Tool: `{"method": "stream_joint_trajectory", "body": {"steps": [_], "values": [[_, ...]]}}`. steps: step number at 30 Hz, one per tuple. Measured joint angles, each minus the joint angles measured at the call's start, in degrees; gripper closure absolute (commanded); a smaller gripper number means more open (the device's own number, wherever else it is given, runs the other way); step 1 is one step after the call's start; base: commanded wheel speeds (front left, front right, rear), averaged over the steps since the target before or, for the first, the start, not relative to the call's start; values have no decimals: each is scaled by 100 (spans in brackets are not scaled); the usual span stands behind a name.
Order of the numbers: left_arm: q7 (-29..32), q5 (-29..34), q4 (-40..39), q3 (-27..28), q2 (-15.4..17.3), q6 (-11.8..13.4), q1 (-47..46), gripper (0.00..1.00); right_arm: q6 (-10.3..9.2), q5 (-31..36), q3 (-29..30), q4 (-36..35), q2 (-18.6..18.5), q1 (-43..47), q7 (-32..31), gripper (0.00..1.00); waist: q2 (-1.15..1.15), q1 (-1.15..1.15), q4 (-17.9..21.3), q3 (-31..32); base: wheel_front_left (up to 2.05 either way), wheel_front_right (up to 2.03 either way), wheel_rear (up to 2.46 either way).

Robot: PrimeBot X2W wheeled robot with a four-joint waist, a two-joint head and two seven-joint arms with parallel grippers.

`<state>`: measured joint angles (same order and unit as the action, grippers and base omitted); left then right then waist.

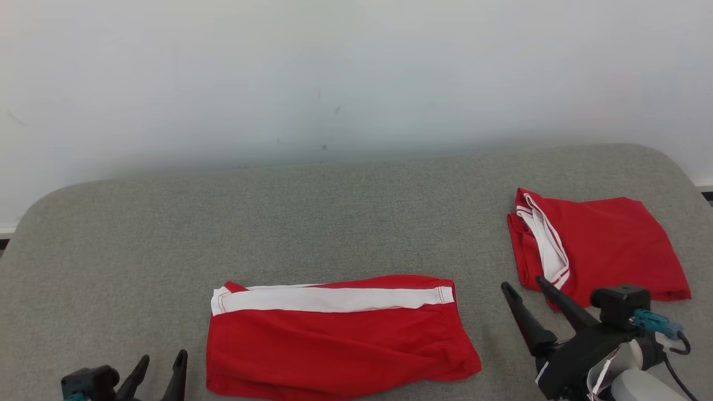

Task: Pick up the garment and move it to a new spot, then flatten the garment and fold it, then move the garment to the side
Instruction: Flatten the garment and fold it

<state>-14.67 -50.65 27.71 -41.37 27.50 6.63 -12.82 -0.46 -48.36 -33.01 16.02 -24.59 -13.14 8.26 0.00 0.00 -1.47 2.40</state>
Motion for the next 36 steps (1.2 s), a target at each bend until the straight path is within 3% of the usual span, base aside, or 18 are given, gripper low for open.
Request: {"method": "stream_joint_trajectory", "body": {"steps": [6, 10, 24, 36], "values": [[0, 259, -311, 450, -81, 43, 315, 0, -354, 254, 302, -12, -77, 82, 493, 0, 0, 0, 144, 16, 0, 0, 0], [0, 391, -477, 798, -169, 46, 332, 0, -457, 327, 461, -56, -62, 211, 559, 0, 0, 0, 173, -1, 0, 0, 0], [0, 1436, -747, 1830, -483, 46, 888, 0, -567, 872, 733, -215, -83, 360, 597, 0, 0, 1, 159, -13, 0, 0, 0], [0, 2070, -1080, 2040, -753, 47, 940, 0, -612, 918, 764, -147, 45, 677, 621, 0, 0, 1, -166, -95, 0, 0, 0]]}}
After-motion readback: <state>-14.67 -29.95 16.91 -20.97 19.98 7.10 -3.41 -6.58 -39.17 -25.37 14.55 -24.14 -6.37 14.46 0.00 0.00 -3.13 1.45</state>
